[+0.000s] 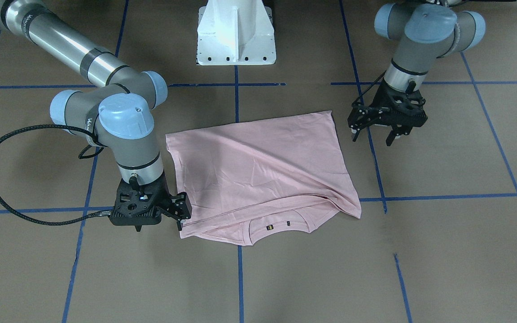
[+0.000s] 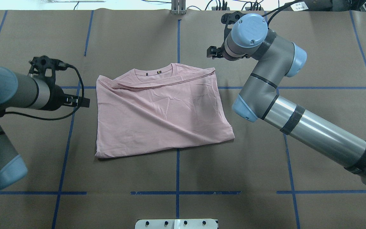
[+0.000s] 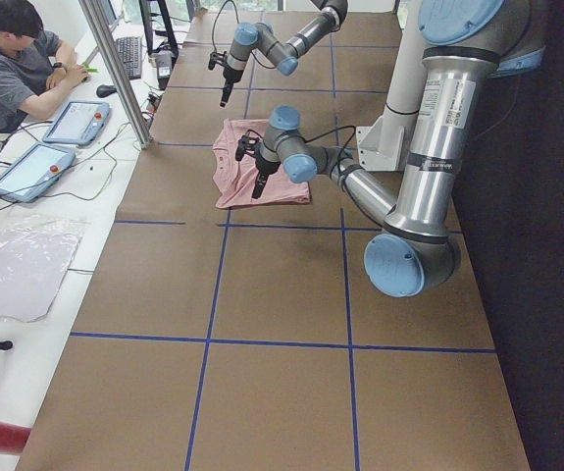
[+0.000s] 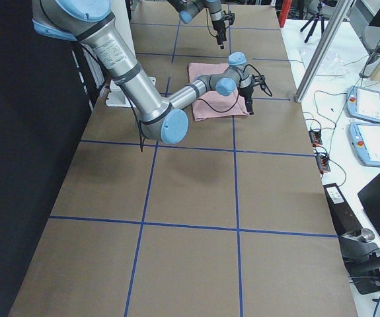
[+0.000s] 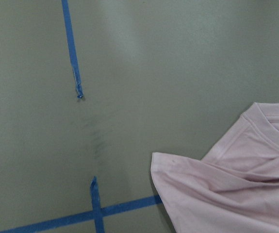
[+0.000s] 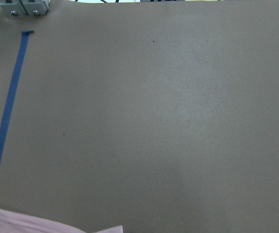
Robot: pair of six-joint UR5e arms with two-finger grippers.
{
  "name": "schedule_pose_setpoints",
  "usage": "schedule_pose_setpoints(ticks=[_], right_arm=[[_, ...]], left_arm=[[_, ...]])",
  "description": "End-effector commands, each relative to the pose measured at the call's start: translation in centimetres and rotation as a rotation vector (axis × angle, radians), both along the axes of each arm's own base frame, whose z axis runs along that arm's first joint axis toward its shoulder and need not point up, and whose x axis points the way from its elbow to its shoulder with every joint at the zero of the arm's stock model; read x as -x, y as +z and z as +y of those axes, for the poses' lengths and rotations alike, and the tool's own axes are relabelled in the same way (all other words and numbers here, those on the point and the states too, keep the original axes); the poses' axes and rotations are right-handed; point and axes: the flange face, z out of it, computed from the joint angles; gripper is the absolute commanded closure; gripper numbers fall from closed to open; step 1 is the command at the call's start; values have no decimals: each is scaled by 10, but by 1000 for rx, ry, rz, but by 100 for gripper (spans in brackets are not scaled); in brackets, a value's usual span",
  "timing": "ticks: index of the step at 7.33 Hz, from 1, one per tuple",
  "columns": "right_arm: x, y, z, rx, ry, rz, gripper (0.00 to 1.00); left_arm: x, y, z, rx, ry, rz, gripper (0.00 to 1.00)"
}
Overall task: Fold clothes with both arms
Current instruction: 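Move the left gripper to the folded edge nearest the robot and grasp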
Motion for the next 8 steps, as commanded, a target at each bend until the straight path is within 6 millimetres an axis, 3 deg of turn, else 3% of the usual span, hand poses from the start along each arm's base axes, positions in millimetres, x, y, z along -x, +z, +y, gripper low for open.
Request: schedule_pose_setpoints(ticks=[1, 2, 3, 8], right_arm=[[-3, 0, 2, 0, 2, -5, 0], [-3, -1, 2, -1, 3, -8, 0], [-4, 4, 3, 1, 3, -6, 0], [-10, 11, 8, -1, 3, -8, 0]], left_arm=[[-48, 14, 72, 110, -55, 62, 21], [-71, 12, 94, 165, -55, 79, 30], [-81, 13, 105, 182, -41, 81, 36], [-103, 18, 108, 178, -33, 60, 36]])
